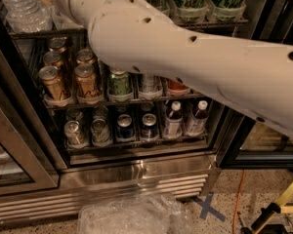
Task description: Pick water bottle from top shelf of fridge
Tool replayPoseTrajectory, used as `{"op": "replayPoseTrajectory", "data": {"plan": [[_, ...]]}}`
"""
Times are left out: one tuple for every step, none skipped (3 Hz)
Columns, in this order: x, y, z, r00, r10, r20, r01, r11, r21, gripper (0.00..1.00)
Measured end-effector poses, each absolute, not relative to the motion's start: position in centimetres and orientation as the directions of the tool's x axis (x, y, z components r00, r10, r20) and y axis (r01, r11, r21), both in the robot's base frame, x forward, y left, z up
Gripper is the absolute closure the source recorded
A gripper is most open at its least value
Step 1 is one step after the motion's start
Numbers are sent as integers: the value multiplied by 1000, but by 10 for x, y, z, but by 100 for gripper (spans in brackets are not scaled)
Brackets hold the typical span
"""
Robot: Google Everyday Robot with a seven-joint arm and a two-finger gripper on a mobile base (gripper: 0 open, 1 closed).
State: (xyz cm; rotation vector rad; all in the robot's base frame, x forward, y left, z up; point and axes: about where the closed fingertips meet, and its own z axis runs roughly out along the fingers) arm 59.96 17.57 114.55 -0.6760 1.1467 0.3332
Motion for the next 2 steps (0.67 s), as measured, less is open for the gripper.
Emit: {"op": "replayPoseTrajectory", "data": {"plan": [[579,172,1132,360,-118,-926,-586,744,-322,100],[562,164,1100,284,-164,-945,-614,726,-310,100]]}}
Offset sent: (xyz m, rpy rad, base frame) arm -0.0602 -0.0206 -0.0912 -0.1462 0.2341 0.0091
